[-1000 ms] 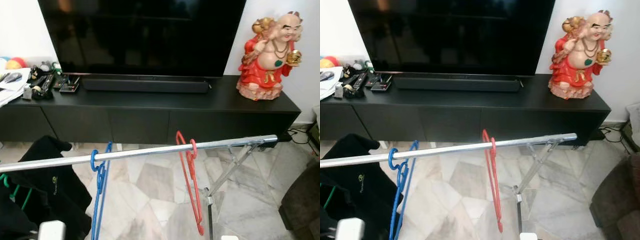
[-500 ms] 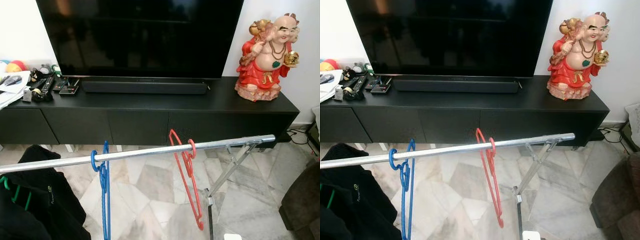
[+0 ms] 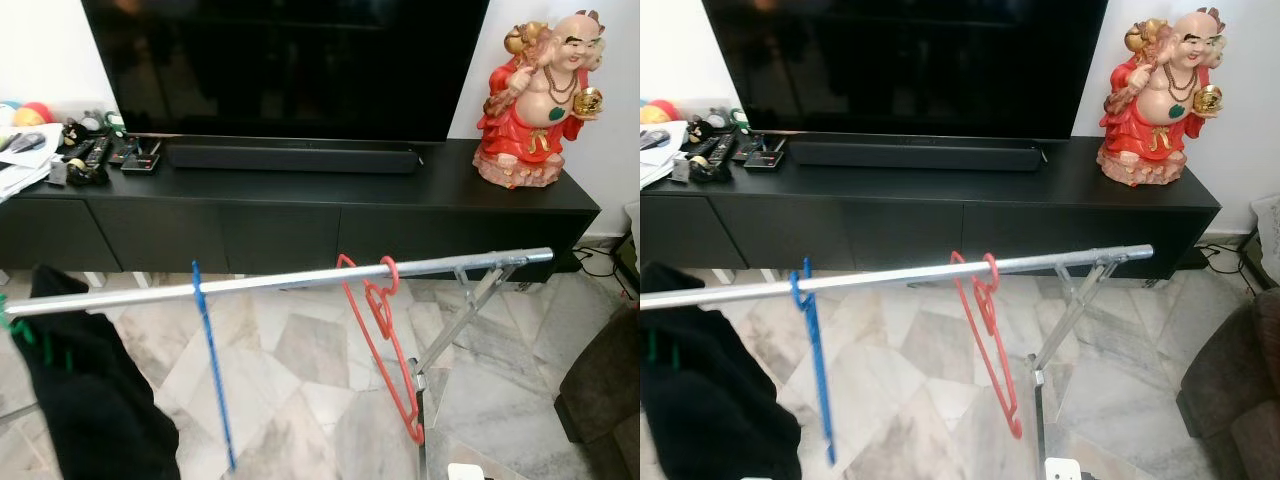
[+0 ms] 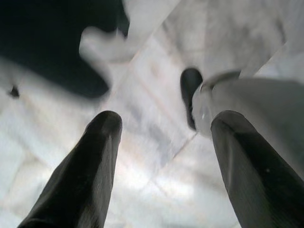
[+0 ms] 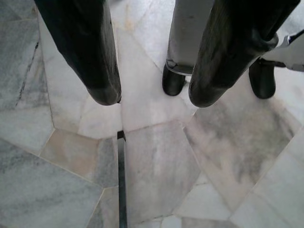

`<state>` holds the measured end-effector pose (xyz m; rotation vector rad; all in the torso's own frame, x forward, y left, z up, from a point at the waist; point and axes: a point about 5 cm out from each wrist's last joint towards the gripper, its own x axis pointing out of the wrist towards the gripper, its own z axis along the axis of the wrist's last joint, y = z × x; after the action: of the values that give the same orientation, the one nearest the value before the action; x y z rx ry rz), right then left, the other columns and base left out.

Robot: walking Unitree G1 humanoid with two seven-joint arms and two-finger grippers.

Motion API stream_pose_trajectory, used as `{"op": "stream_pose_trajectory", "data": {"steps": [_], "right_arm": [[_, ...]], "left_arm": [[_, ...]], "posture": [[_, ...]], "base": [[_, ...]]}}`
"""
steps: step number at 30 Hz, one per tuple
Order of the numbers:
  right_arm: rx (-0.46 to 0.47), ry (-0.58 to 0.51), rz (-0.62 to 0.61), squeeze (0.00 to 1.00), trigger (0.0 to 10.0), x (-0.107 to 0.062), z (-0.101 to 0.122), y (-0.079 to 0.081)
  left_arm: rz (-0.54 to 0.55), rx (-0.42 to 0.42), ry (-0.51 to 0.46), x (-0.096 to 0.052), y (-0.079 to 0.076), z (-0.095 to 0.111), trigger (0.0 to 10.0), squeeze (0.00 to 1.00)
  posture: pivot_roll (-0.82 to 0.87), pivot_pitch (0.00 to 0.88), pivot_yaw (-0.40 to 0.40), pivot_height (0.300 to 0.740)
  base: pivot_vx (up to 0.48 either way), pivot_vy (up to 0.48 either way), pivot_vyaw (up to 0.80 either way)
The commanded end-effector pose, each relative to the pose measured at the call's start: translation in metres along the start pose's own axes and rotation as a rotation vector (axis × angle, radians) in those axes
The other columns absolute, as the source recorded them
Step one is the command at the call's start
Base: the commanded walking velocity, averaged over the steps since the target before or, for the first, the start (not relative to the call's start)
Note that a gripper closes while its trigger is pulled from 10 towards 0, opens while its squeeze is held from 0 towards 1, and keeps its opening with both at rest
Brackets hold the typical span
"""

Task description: Hang hanger

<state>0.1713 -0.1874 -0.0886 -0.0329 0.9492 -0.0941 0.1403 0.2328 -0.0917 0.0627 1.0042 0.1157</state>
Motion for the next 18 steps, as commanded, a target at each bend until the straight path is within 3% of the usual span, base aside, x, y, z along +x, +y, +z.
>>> {"op": "stream_pose_trajectory", "data": {"steps": [1, 18], "right_arm": [[0.019, 0.008, -0.005, 0.00, 10.0, -0.0008, -0.0038, 0.0002], [0.018, 0.005, -0.001, 0.00, 10.0, -0.0005, -0.0023, 0.0013]], "left_arm": [[0.018, -0.001, 0.038, -0.0027, 0.0064, -0.0106, 10.0, 0.00], [0.008, 0.000, 0.015, -0.0012, 0.0037, -0.0049, 10.0, 0.00]], "posture": [[0.04, 0.075, -0.004, 0.740], [0.04, 0.073, -0.005, 0.740]], "base": [[-0.330, 0.000, 0.00], [-0.331, 0.000, 0.00]]}}
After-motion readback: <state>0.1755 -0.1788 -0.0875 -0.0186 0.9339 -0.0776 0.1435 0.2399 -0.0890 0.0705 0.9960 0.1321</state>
